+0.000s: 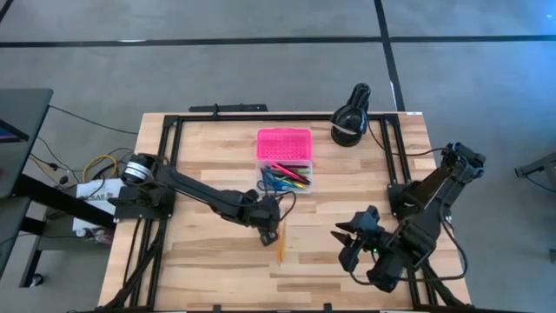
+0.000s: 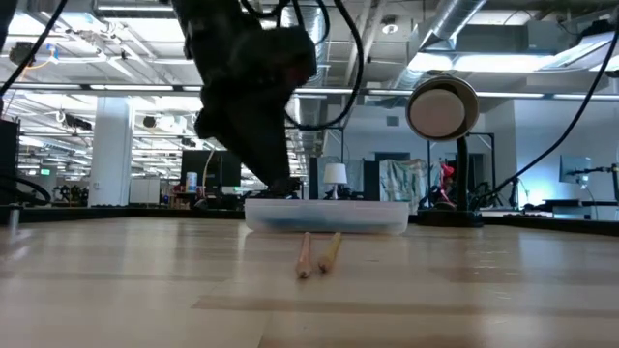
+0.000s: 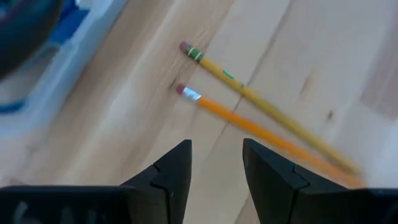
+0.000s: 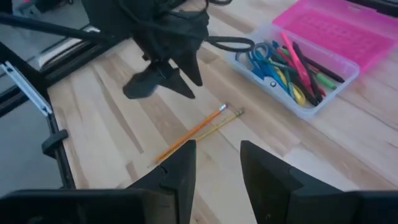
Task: Pick & place school supplies into a supply box
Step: Put the orange pencil into the pink supply box
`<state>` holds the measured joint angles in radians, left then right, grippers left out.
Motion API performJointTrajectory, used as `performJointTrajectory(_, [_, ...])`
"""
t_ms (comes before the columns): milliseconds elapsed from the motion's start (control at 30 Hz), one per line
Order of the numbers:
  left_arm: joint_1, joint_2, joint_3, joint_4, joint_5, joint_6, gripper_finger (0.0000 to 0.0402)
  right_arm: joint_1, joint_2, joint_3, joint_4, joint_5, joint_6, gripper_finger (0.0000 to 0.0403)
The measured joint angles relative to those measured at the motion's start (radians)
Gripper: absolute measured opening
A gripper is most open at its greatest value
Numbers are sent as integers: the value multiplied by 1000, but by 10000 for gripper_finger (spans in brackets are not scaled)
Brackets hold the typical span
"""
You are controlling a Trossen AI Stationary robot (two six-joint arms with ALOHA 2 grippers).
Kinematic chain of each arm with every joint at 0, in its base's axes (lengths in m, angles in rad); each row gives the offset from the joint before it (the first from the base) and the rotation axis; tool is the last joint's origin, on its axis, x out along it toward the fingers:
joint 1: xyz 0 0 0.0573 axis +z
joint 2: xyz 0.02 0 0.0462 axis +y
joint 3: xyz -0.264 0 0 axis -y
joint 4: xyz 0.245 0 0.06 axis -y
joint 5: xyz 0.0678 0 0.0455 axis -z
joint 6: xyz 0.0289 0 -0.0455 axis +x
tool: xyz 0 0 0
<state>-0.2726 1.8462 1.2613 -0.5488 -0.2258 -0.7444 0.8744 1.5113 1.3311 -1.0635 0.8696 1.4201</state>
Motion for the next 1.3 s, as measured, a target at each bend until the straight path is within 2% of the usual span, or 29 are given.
performJointTrajectory(133, [0,38,0,64,1,-147,137,0,9,-1,-32,-4,4,117])
performJointTrajectory(233, [0,56,0,123,16,-200,137,0,7,-1,-40,-3,-12,117])
performJointTrajectory(733, [-2,55,0,148,-40,-257,140,1,7,0,-85,-4,-38,117])
performJointTrajectory(900, [-1,70,0,151,-37,-293,162,1,7,0,-86,-4,-41,117])
performJointTrajectory(1133, [0,142,0,142,33,-401,197,10,7,-2,-84,-1,-41,117])
performJointTrajectory(1300, [-9,154,2,147,19,-429,208,26,7,-19,-77,-1,-23,117])
